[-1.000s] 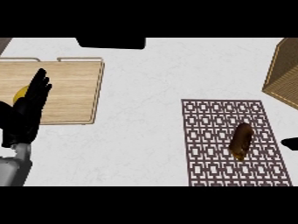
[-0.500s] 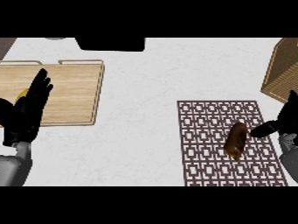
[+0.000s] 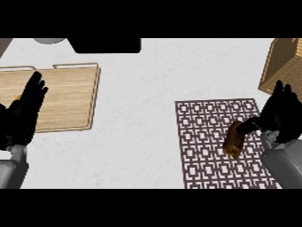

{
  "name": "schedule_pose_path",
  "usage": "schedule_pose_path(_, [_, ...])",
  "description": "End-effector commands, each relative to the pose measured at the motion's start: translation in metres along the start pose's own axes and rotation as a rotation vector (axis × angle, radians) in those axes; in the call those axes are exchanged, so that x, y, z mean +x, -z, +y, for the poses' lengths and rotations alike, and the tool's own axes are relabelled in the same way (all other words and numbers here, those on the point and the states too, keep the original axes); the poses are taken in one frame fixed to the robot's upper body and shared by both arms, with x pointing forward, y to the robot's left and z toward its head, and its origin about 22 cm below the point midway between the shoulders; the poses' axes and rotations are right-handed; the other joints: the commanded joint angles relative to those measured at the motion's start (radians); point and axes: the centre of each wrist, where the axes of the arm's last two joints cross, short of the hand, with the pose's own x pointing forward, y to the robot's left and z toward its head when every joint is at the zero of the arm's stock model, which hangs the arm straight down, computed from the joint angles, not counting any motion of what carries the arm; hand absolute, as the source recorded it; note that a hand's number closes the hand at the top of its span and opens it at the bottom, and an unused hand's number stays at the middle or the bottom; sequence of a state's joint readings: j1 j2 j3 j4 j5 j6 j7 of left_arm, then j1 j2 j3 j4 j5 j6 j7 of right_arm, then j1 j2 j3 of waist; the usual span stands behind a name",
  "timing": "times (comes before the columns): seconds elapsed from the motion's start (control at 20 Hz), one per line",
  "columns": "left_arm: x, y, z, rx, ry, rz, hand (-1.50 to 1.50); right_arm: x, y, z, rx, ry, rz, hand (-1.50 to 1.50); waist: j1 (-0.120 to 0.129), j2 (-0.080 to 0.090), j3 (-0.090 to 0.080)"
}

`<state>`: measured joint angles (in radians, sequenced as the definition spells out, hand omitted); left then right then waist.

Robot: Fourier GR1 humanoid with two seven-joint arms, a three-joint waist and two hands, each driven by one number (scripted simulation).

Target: Pick the sweet potato from the placemat and place it in the basket

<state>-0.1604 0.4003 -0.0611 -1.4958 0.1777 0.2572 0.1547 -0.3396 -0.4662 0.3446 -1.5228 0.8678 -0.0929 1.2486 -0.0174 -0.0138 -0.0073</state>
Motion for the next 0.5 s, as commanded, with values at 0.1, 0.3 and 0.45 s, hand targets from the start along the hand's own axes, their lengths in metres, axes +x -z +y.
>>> schedule_pose_path(0.1, [-0.007, 0.001, 0.006, 0.012, -0.002, -0.011, 0.0, 0.009, -0.028, 0.007, -0.007, -0.033, 0.225, -1.5, -0.003, 0.008, 0.004])
schedule_pose_path(0.3, [-0.006, 0.005, -0.001, 0.008, -0.005, 0.001, 0.0, 0.008, -0.058, 0.015, -0.037, -0.053, 0.197, -1.5, -0.001, 0.009, 0.005])
schedule_pose_path(0.45, [-0.005, -0.001, 0.007, -0.003, 0.0, -0.012, 0.0, 0.012, -0.068, 0.029, -0.062, -0.065, 0.209, -1.5, 0.014, 0.01, 0.006])
